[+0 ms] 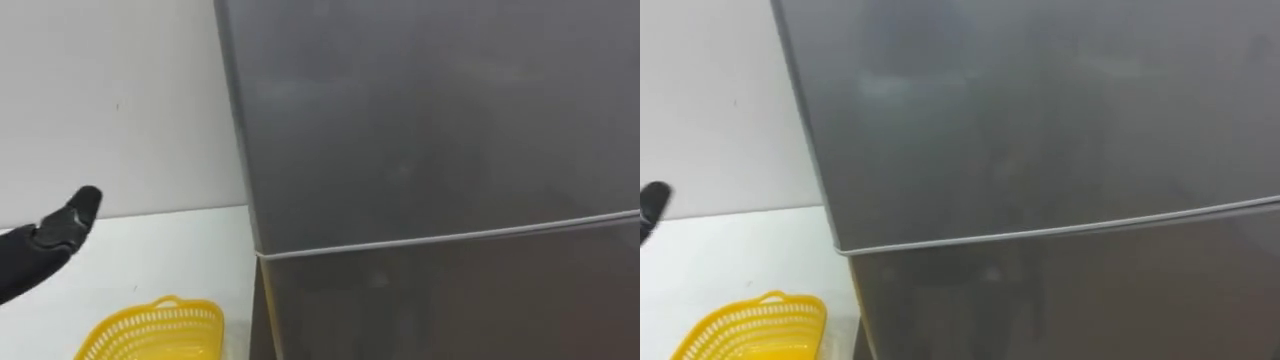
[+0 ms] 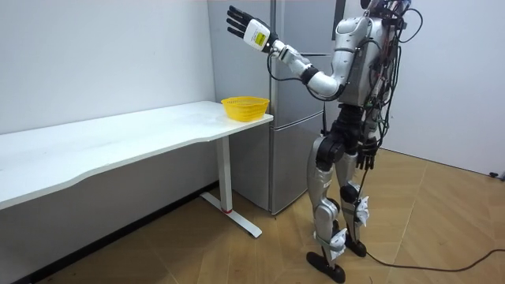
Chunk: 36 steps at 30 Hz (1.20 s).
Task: Retrieve from the upper fridge
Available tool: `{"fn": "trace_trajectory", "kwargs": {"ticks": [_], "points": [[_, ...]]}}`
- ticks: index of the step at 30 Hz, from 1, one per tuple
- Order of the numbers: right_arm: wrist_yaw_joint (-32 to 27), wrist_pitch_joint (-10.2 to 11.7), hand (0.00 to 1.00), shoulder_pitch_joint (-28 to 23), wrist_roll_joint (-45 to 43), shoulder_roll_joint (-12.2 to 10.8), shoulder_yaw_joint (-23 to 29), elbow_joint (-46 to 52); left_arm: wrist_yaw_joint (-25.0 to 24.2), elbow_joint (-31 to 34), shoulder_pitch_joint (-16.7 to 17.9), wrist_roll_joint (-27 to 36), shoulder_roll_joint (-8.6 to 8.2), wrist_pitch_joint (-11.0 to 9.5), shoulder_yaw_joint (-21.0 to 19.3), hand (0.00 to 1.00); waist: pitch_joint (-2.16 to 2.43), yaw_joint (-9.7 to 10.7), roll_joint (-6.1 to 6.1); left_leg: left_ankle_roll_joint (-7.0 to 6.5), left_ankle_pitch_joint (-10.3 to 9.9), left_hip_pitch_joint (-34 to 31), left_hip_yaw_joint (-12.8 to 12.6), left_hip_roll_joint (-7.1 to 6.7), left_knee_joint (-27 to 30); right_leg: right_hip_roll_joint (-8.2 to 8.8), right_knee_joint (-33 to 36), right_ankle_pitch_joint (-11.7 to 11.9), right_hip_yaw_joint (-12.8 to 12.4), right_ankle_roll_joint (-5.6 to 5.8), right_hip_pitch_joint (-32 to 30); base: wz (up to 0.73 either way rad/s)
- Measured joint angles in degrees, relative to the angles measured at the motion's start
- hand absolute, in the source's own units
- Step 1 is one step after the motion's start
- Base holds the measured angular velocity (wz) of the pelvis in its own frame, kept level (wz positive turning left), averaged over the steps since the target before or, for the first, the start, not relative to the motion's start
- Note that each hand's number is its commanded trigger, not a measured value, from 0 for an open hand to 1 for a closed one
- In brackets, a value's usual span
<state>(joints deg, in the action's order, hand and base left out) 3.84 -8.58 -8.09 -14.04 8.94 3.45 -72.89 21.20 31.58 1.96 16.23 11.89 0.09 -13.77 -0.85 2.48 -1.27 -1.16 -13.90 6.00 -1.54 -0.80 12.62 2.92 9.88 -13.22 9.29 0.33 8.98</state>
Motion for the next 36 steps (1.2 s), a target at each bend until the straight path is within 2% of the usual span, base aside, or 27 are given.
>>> {"fn": "trace_trajectory", "kwargs": {"ticks": [1,6,11,16,31,33,34,36], "points": [[0.0,-0.2,0.0,0.1,-0.1,0.1,-0.2,-0.5,-1.4,-0.1,0.0,0.0,0.0,0.1,1.3,0.0,-0.08,0.6,0.13,0.0,0.0,0.0,-0.1,0.0,0.0,0.0,0.0,0.0,-0.2,-0.01,0.0,-0.06],[0.1,0.0,0.0,1.0,-0.3,0.3,-1.6,-0.7,-8.5,-0.5,0.0,0.0,0.0,1.6,5.9,0.0,-0.07,0.9,0.3,0.0,0.0,0.0,-0.8,0.02,0.1,0.0,0.0,0.1,-1.1,-0.02,-0.1,-0.09],[0.6,-0.1,0.0,1.3,-0.9,0.3,-2.2,-0.7,-13.1,-0.8,0.0,0.0,-0.01,2.8,6.8,0.0,0.05,1.6,0.13,0.0,0.0,0.1,-0.9,0.04,0.1,-0.02,0.0,0.1,-1.2,-0.03,-0.2,0.01],[0.5,-0.2,0.0,1.7,-1.0,0.3,-2.2,-0.9,-15.2,-1.0,0.0,1.1,-0.11,4.8,6.9,0.0,0.27,1.8,-0.21,-0.01,0.0,0.3,-0.8,0.05,0.1,-0.04,0.1,0.2,-1.1,0.04,-0.1,0.0],[1.2,-0.2,0.0,1.1,-1.3,0.3,-2.2,-0.9,-21.4,-1.8,0.0,2.3,-0.11,5.0,7.3,0.0,0.63,2.1,-0.71,-0.07,0.0,0.5,-1.6,0.21,0.3,-0.06,1.1,0.4,-1.7,0.05,-0.7,-0.01],[1.2,-0.2,0.0,1.1,-1.3,0.2,-2.2,-0.9,-21.9,-1.8,0.0,2.3,-0.11,5.0,7.3,0.0,0.55,2.1,-0.56,-0.07,0.0,0.5,-1.6,0.21,0.2,-0.06,1.2,0.4,-1.8,0.05,-0.7,-0.03],[1.2,-0.2,0.0,1.2,-1.3,0.3,-2.2,-0.9,-22.1,-1.8,0.0,2.3,-0.11,5.0,7.3,0.0,0.69,2.1,-0.77,-0.07,0.0,0.5,-1.6,0.2,0.2,-0.06,1.1,0.4,-1.8,0.05,-0.7,0.0],[1.1,-0.2,0.0,1.2,-1.3,0.3,-2.2,-0.9,-22.2,-1.8,-0.1,2.3,-0.1,5.0,7.3,0.0,0.55,2.1,-0.56,-0.07,0.0,0.5,-1.6,0.19,0.2,-0.06,1.1,0.4,-1.9,0.05,-0.8,0.0]]}}
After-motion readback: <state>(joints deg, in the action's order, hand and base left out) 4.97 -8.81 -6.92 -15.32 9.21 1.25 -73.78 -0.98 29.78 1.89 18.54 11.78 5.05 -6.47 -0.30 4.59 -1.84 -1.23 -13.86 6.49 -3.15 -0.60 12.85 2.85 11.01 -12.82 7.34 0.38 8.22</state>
